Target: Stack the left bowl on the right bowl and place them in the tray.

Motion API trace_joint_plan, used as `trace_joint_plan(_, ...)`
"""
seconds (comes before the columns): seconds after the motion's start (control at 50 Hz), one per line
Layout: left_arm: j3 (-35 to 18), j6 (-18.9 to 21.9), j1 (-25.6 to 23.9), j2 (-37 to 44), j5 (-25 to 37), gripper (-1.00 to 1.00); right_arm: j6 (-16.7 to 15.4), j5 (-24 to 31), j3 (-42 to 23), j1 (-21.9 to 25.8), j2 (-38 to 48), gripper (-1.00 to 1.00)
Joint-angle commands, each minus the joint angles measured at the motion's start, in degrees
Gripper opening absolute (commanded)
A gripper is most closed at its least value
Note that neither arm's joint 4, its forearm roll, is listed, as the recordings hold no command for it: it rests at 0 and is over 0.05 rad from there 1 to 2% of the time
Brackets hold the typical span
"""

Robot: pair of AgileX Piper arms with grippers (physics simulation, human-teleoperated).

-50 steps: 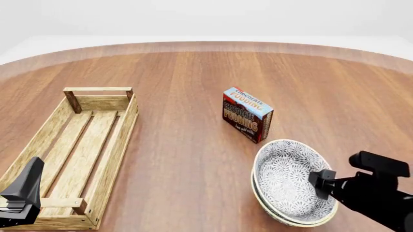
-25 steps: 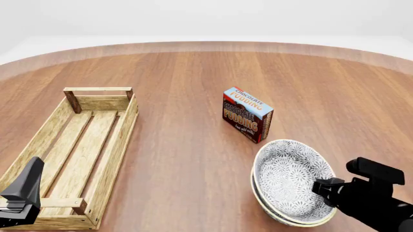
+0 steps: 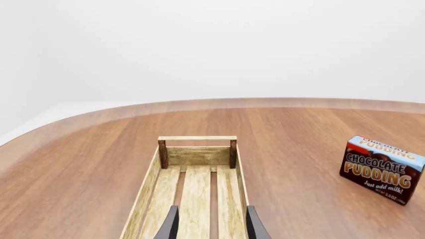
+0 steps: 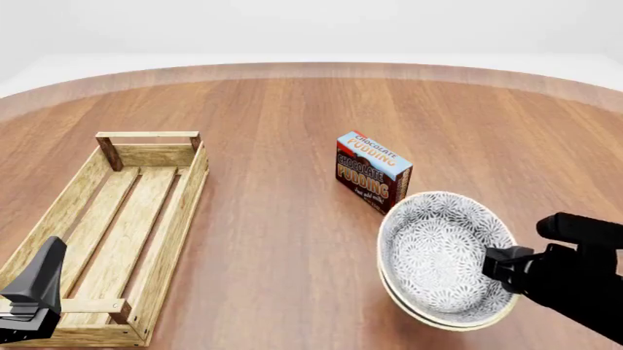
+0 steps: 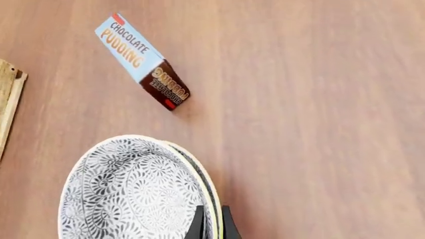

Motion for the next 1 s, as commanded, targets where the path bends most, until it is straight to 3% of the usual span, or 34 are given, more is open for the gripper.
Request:
trace_joint_plan(0.02,0.00,0.00,0.00,0.00,0.00,1.00,-1.95,11.89,-10.87,1.34,-7.73,-1.00)
trace_joint_plan(0.22,0.00,0.00,0.00,0.00,0.00,1.00,-3.61,16.01,-21.57,2.60,-5.87,-1.00)
trace_joint_plan(0.58,0.00,0.00,0.00,0.00,0.00,1.00,-7.54,15.90,-49.83,12.33,18.73,-1.00)
trace_joint_plan(0.86,0.00,0.00,0.00,0.00,0.00,1.00,-7.23,17.99,-71.87,20.54,35.16,-1.00)
trace_joint_plan(1.0,0.00,0.00,0.00,0.00,0.00,1.00,-7.76,21.64,-85.11,24.62,43.92,-1.00)
